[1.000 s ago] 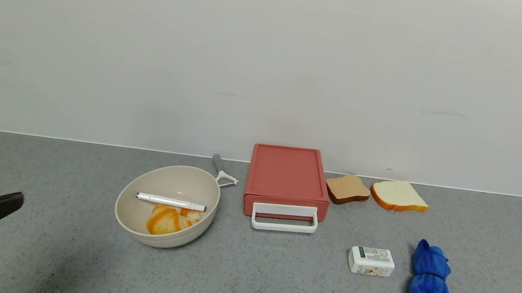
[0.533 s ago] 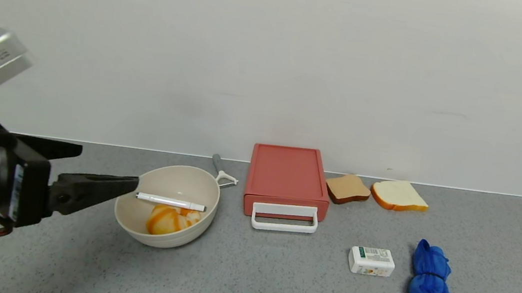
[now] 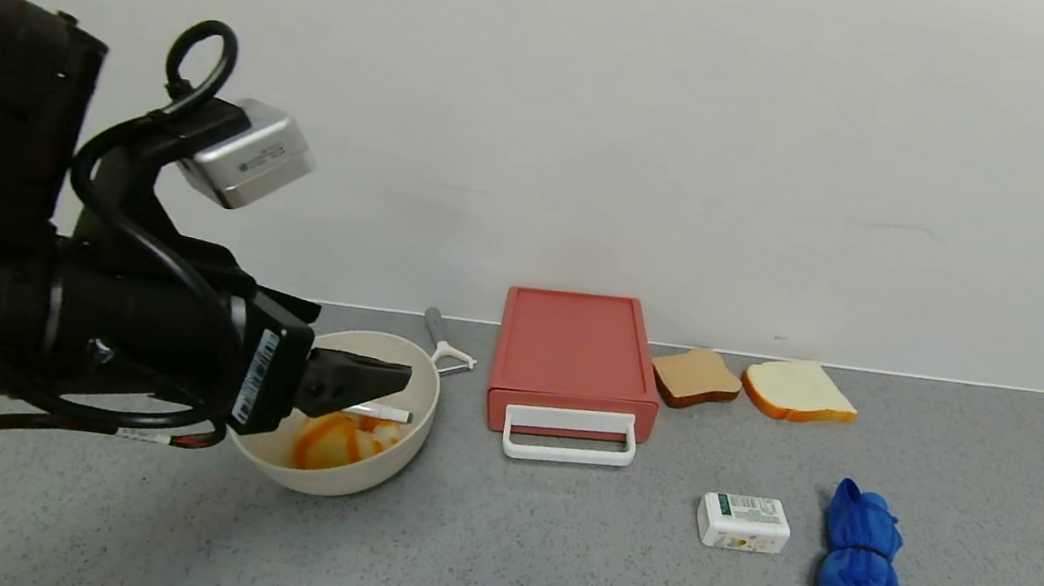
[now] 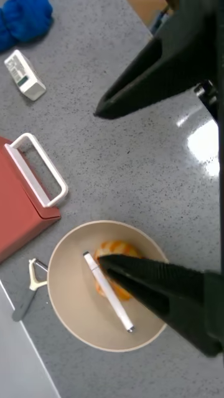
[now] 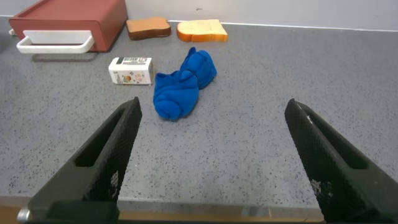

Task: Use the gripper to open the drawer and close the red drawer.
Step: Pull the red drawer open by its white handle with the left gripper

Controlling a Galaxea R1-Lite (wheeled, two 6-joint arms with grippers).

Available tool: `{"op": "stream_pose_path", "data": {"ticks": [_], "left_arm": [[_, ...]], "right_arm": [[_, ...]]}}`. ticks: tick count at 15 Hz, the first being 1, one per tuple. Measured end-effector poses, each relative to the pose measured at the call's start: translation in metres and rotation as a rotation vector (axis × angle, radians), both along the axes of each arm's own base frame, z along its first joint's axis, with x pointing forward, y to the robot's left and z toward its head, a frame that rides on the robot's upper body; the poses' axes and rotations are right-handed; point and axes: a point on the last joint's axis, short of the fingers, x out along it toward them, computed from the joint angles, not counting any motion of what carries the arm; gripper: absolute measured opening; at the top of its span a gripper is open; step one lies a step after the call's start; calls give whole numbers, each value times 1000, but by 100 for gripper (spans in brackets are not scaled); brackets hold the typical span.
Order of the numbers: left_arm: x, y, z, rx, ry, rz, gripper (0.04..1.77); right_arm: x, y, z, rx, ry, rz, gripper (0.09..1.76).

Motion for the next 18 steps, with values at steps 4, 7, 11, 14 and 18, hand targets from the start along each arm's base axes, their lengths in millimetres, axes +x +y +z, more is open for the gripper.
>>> {"op": "stream_pose_path", "data": {"ticks": [4,7,11,14,18], "left_arm": [[10,-14,-6,11,27,-25,94],[15,-18,-8,17,38,-19,13],[23,-25,-8,-18,62,9,11],[33,-39,-7,-46,76,96,11],[57,-72,-14,-76,106,186,11]], "right_arm": [[0,0,0,0,0,0,170],[0,0,0,0,0,0,170],[0,0,0,0,0,0,170],[0,0,0,0,0,0,170],[0,0,0,0,0,0,170]]}}
